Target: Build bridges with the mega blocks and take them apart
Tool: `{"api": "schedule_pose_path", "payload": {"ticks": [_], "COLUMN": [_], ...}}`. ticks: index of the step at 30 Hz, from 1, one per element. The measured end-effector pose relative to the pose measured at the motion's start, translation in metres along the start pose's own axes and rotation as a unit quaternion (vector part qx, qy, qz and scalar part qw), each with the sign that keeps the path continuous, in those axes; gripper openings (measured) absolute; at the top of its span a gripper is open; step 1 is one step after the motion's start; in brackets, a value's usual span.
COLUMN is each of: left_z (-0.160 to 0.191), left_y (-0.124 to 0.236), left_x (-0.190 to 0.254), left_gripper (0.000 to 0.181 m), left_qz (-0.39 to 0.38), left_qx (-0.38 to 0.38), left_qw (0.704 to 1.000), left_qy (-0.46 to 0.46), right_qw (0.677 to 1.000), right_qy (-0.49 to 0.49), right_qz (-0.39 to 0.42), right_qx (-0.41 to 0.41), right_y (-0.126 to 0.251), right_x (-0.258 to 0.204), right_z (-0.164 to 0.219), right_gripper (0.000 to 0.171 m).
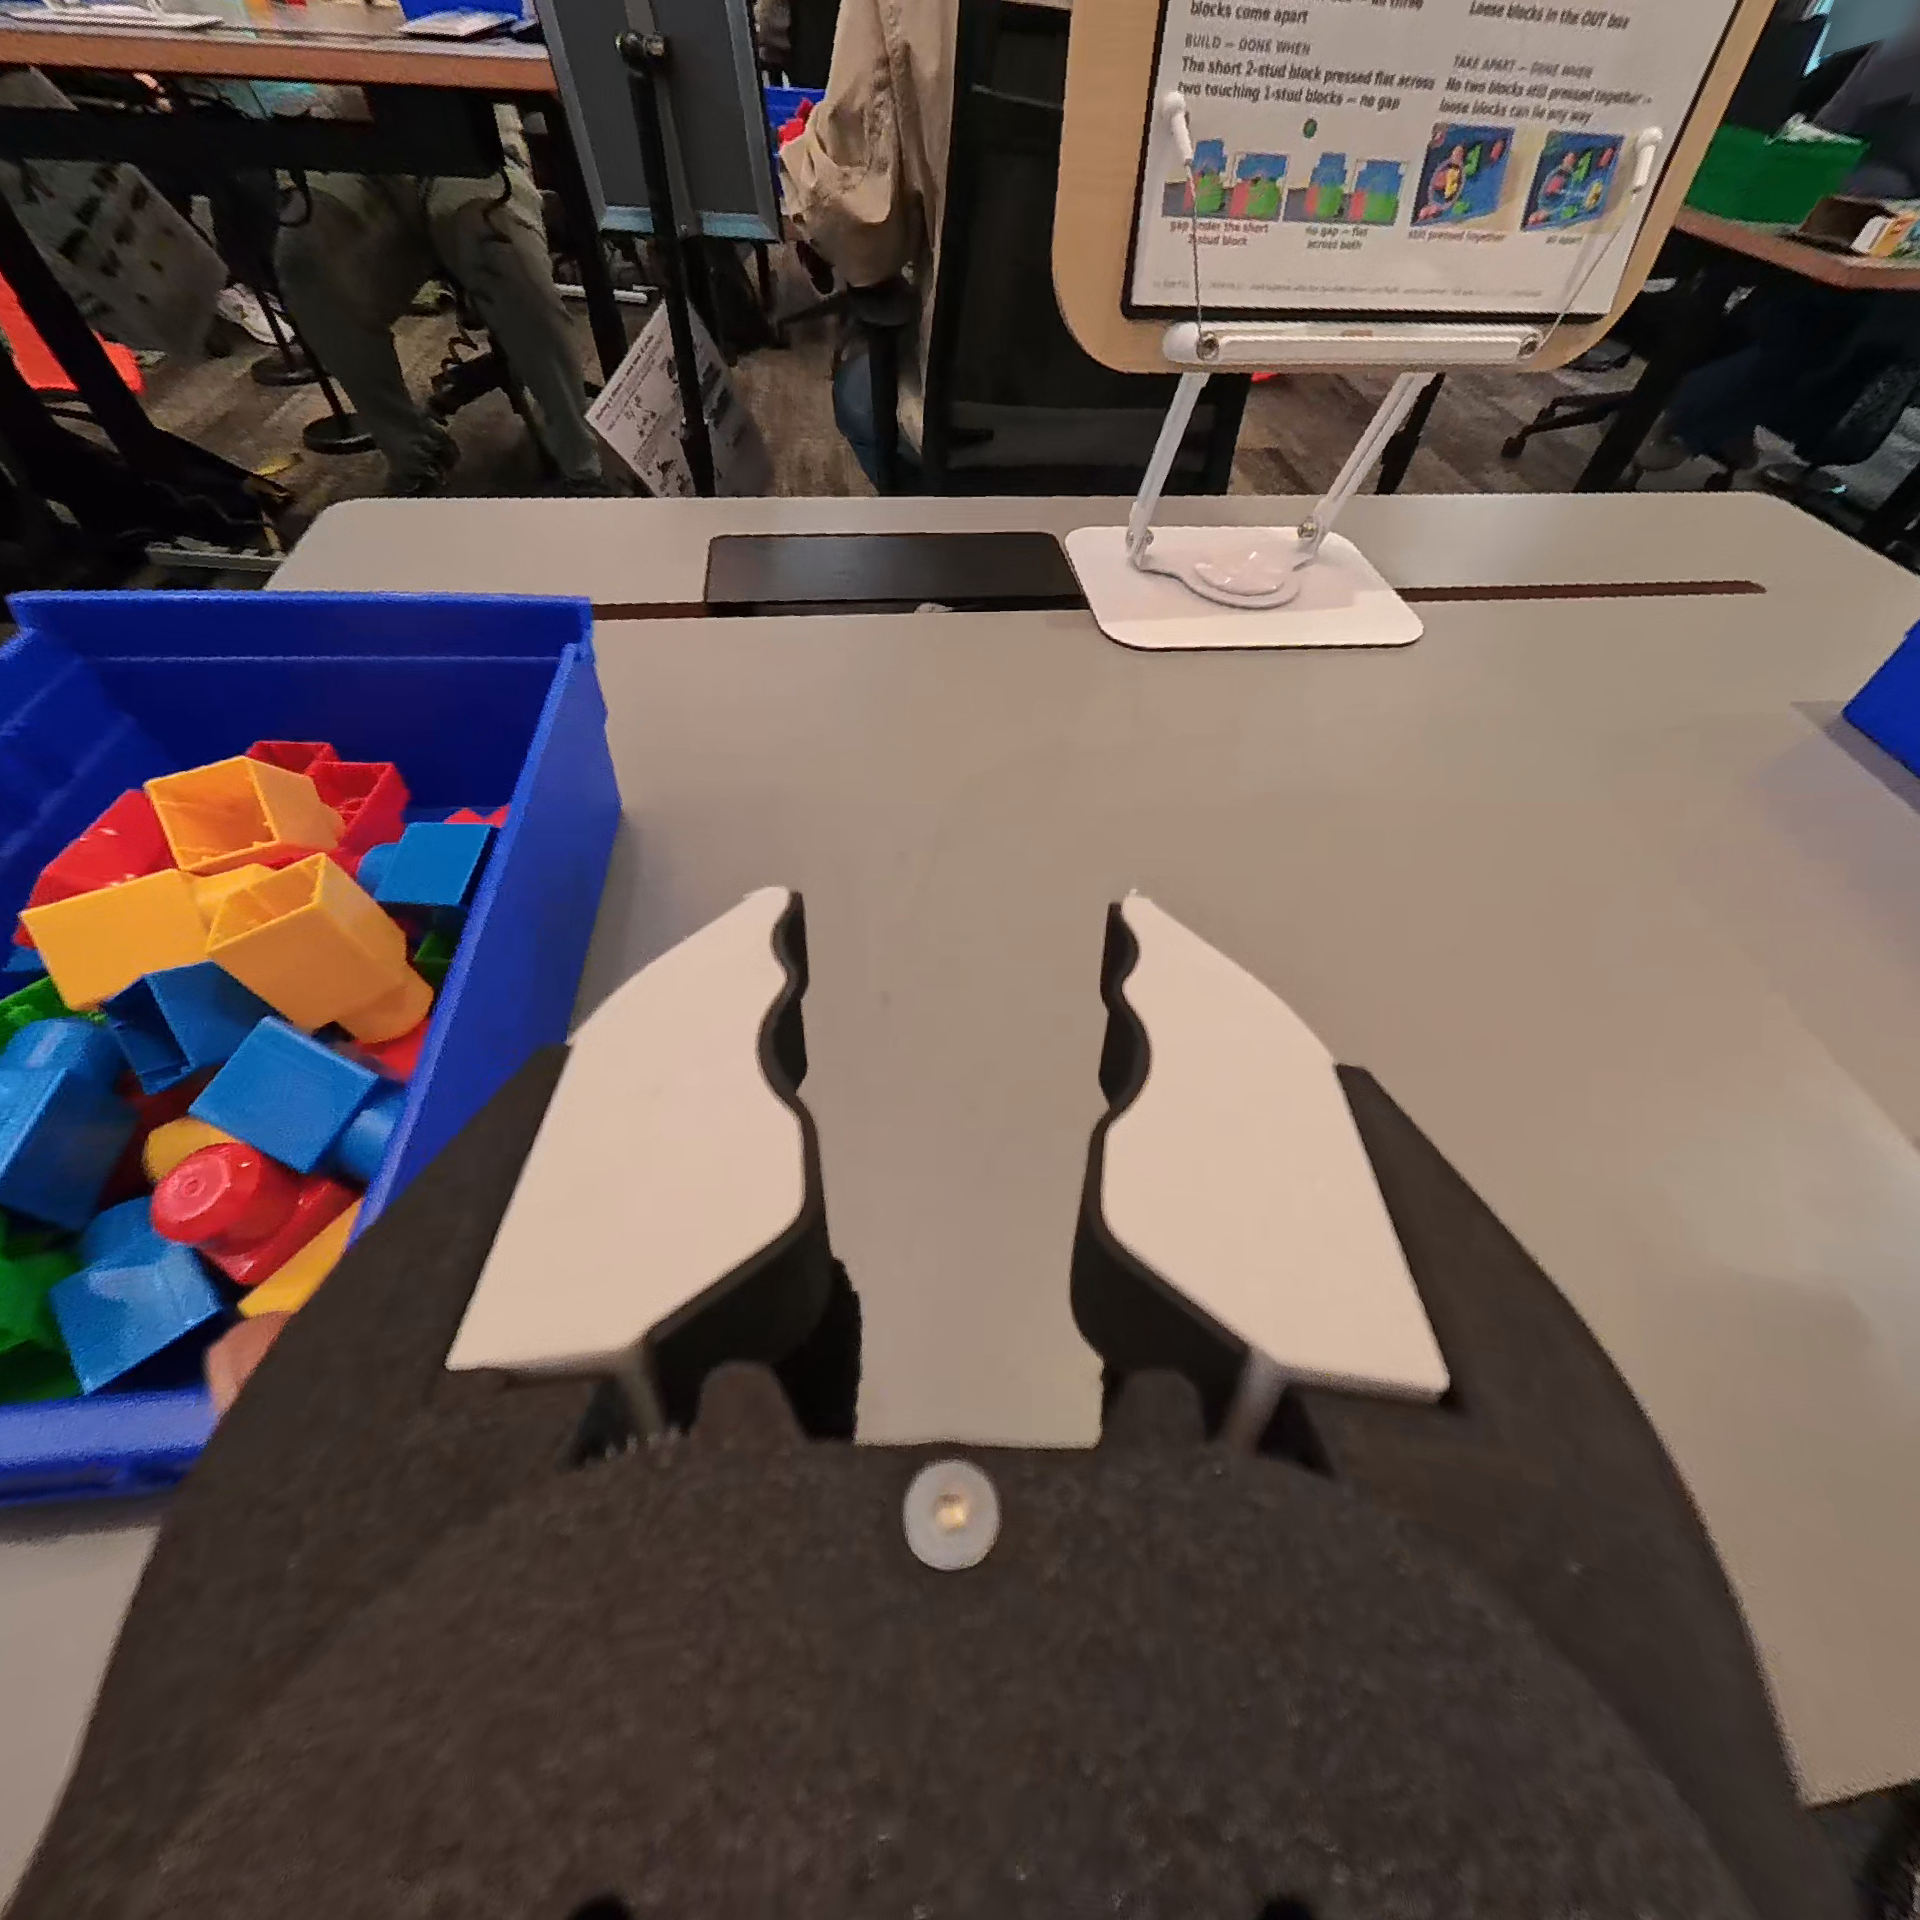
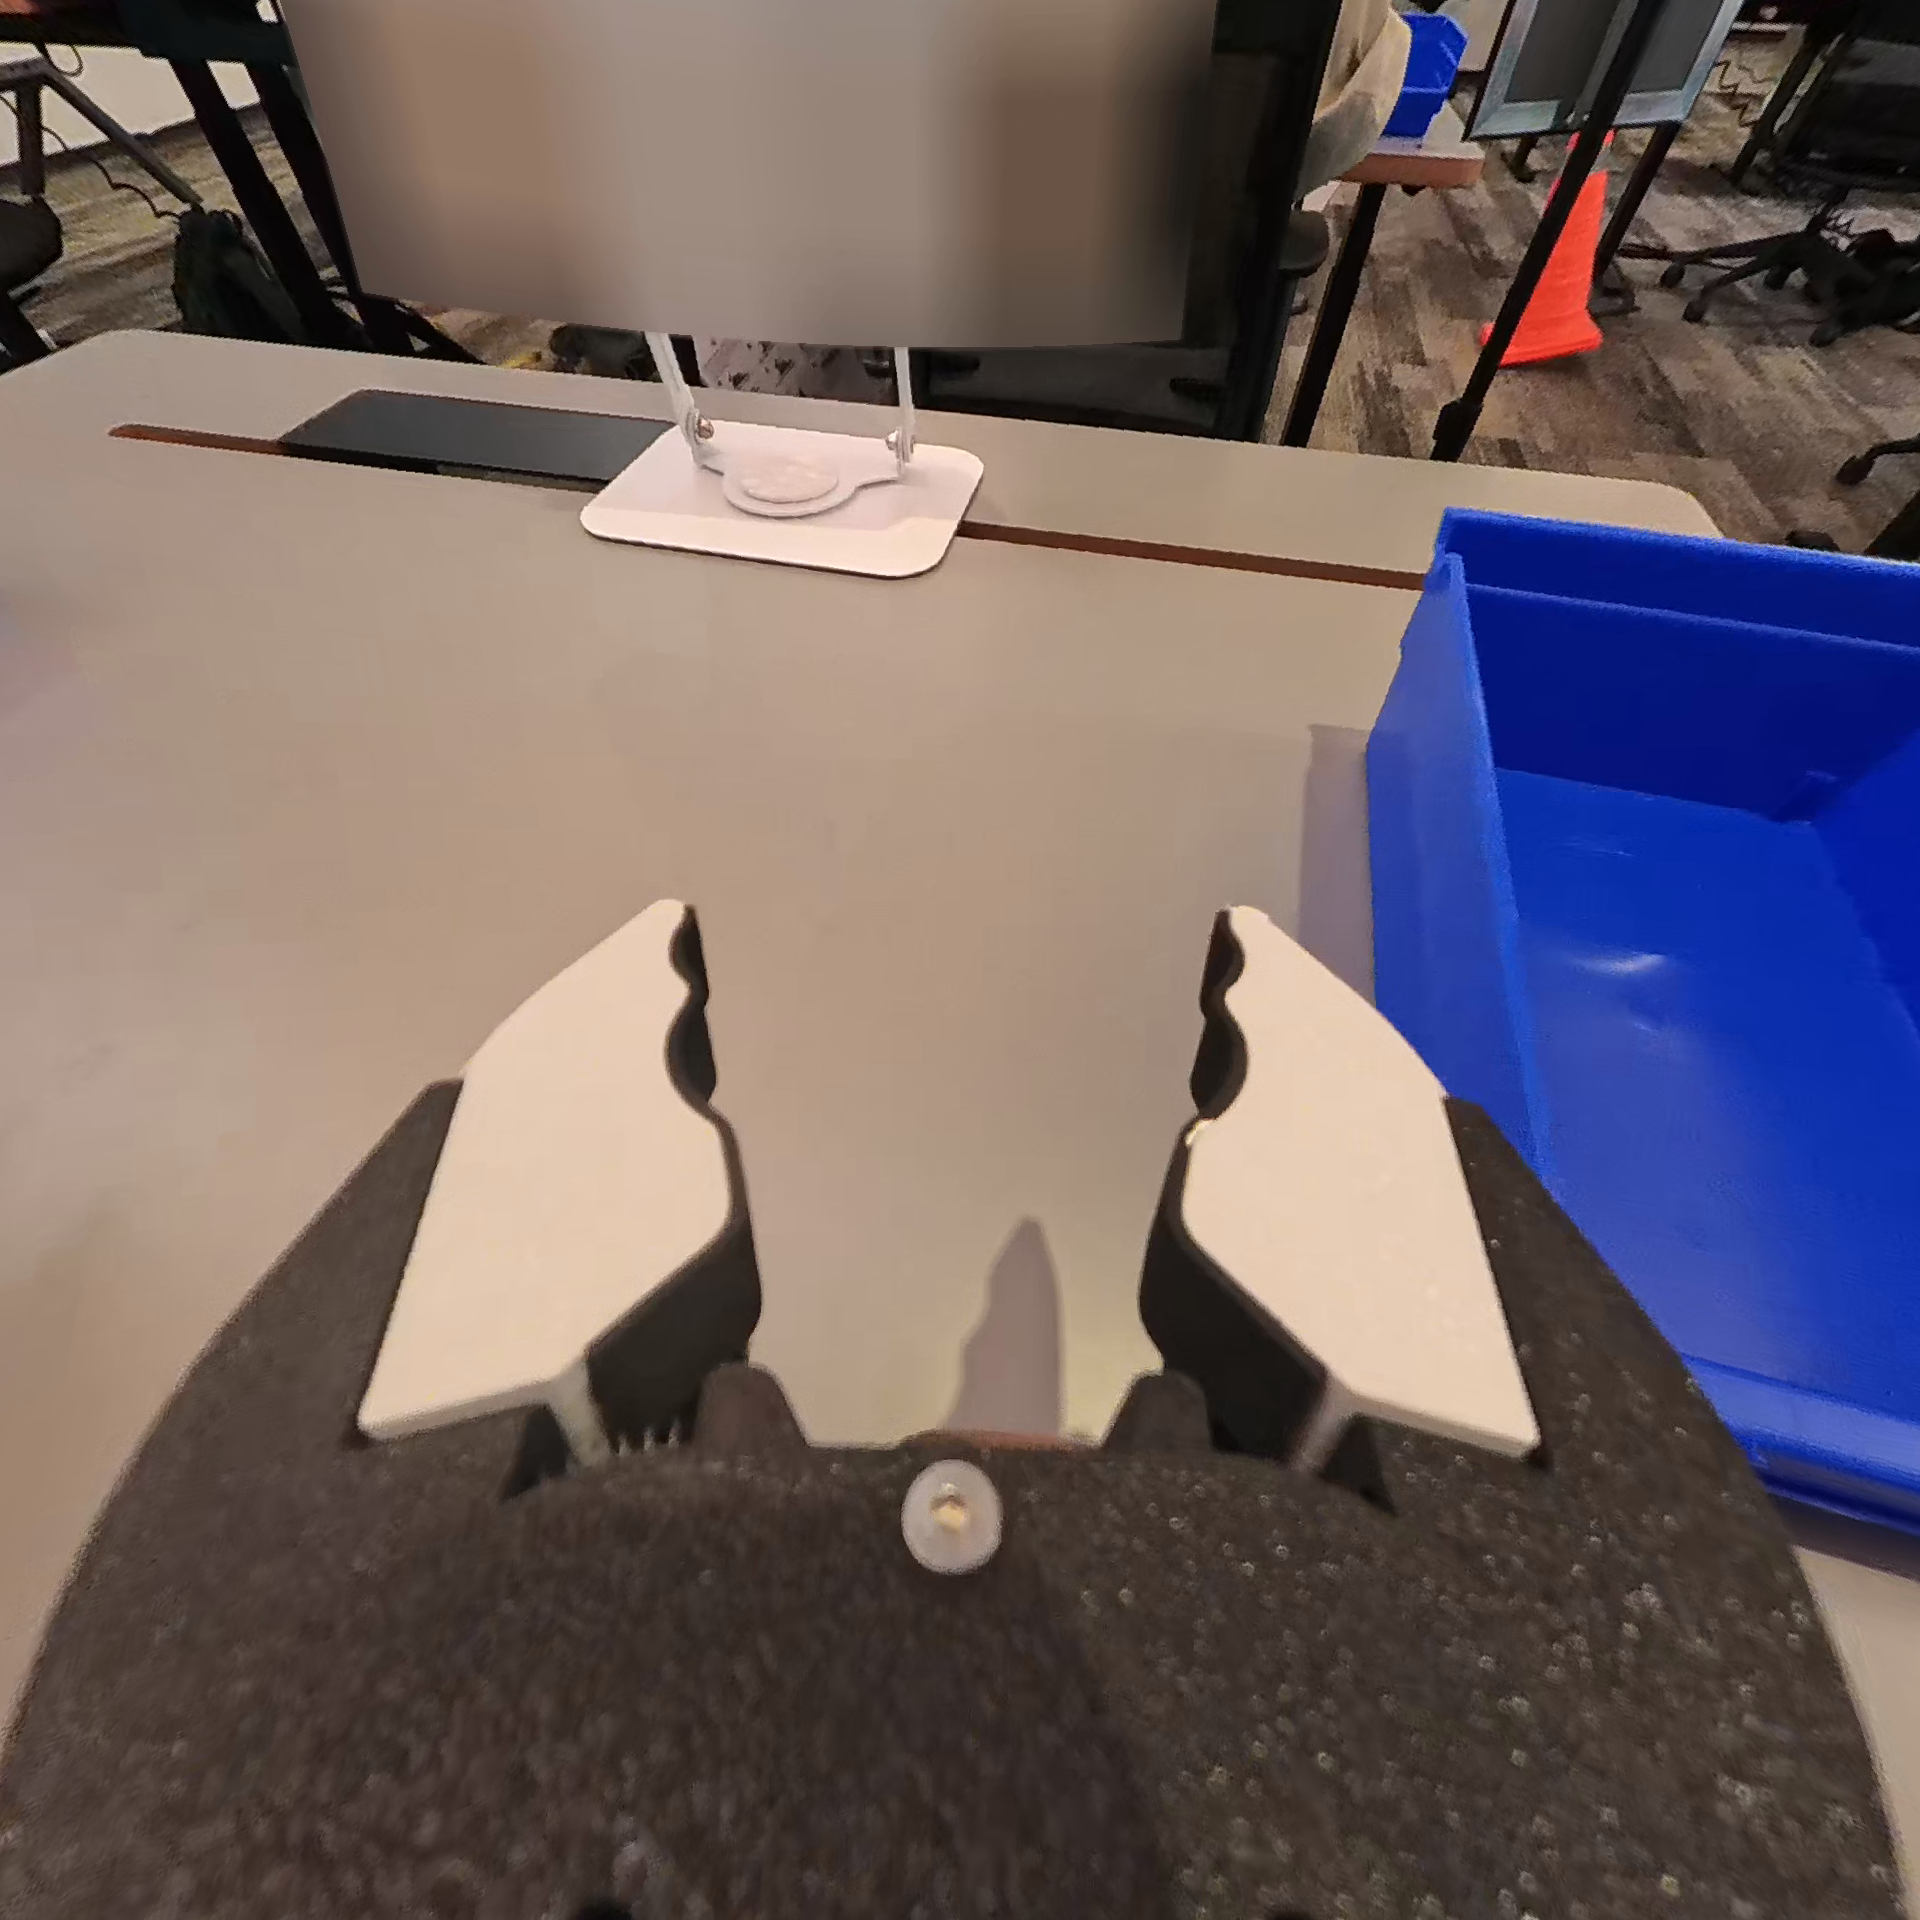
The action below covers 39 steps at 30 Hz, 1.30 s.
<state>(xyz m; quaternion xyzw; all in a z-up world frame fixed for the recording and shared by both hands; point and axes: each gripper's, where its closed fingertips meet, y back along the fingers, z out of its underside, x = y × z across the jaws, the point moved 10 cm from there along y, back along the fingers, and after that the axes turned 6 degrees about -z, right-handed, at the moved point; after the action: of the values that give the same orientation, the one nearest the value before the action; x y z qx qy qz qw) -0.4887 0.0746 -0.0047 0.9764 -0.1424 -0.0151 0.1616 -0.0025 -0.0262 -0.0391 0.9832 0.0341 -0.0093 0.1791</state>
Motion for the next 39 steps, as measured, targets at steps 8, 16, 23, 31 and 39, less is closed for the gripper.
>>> {"api": "schedule_pose_path", "payload": {"ticks": [8,16,23,31,39], "left_z": [0.008,0.036,0.065,0.077,0.079], "left_y": [-0.026,-0.088,-0.145,-0.167,-0.166], "left_x": [0.004,0.006,0.001,-0.009,0.0], "left_gripper": [0.057,0.057,0.055,0.061,0.076], "left_qz": [0.011,-0.006,-0.048,-0.061,-0.051], "left_qx": [-0.033,-0.103,-0.173,-0.235,-0.244], "left_qw": [0.999,0.994,0.984,0.969,0.968], "left_qy": [0.019,0.022,0.013,0.038,-0.02], "right_qw": [1.0,0.999,0.99,0.972,0.969], "right_qy": [-0.008,-0.029,-0.076,-0.132,-0.105], "right_qz": [0.011,0.033,0.067,0.053,0.085], "right_qx": [-0.003,-0.031,-0.098,-0.187,-0.208], "right_y": [-0.006,-0.03,-0.076,-0.099,-0.103], "right_x": [0.004,0.014,0.036,0.046,0.043], "right_z": [0.003,0.019,0.054,0.065,0.066], "right_gripper": [0.09,0.09,0.09,0.091,0.09]}}
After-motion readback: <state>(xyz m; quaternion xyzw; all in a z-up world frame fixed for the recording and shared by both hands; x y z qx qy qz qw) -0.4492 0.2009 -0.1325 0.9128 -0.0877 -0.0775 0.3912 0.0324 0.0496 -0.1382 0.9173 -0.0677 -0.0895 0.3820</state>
